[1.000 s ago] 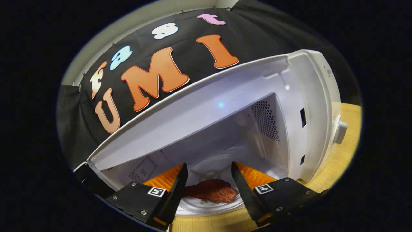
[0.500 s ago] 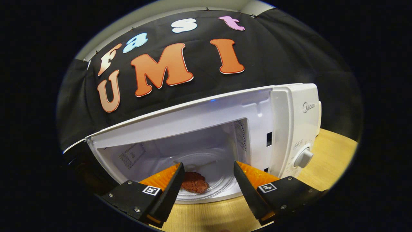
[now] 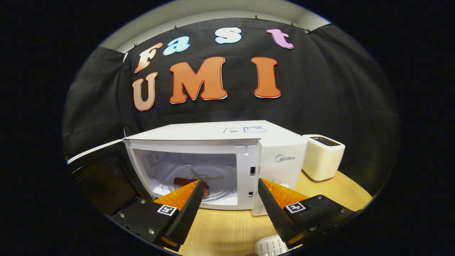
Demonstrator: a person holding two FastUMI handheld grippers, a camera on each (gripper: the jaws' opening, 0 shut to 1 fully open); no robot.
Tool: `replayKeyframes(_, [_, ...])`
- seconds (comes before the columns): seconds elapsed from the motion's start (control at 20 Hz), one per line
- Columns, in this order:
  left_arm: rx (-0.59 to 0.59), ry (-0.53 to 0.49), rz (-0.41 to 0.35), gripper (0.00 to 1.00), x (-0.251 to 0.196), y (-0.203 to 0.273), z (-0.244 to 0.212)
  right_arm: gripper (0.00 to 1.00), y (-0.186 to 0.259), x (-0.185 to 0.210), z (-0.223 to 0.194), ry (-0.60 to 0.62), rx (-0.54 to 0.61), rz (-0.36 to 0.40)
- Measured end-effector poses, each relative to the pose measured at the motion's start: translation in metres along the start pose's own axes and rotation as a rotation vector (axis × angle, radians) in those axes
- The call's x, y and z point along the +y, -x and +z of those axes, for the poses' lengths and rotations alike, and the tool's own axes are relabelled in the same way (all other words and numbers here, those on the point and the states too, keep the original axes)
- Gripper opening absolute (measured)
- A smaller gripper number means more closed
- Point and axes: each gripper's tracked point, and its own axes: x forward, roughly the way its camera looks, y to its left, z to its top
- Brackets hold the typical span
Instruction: Open the microwave oven with the left hand, put the food in, and close the microwave oven.
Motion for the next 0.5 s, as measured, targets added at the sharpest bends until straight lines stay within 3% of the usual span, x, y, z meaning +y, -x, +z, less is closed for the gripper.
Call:
replayKeyframes(0.2, [0.027, 0.019, -0.104, 0.9, -0.045, 0.004, -0.007, 0.95, 0.026, -0.041, 0.031, 0.011, -0.054, -0.028])
replayKeyframes(0.3, [0.025, -0.002, -0.138, 0.65, -0.065, 0.005, -0.006, 0.95, 0.036, -0.06, 0.043, 0.022, -0.079, -0.049])
replayKeyframes(0.45, [0.027, -0.034, -0.215, 0.01, -0.104, 0.008, -0.004, 0.95, 0.048, -0.077, 0.057, -0.002, -0.098, -0.053])
replayKeyframes(0.5, [0.025, -0.039, -0.251, 0.0, -0.119, 0.01, -0.004, 0.94, 0.051, -0.081, 0.06, -0.011, -0.101, -0.051])
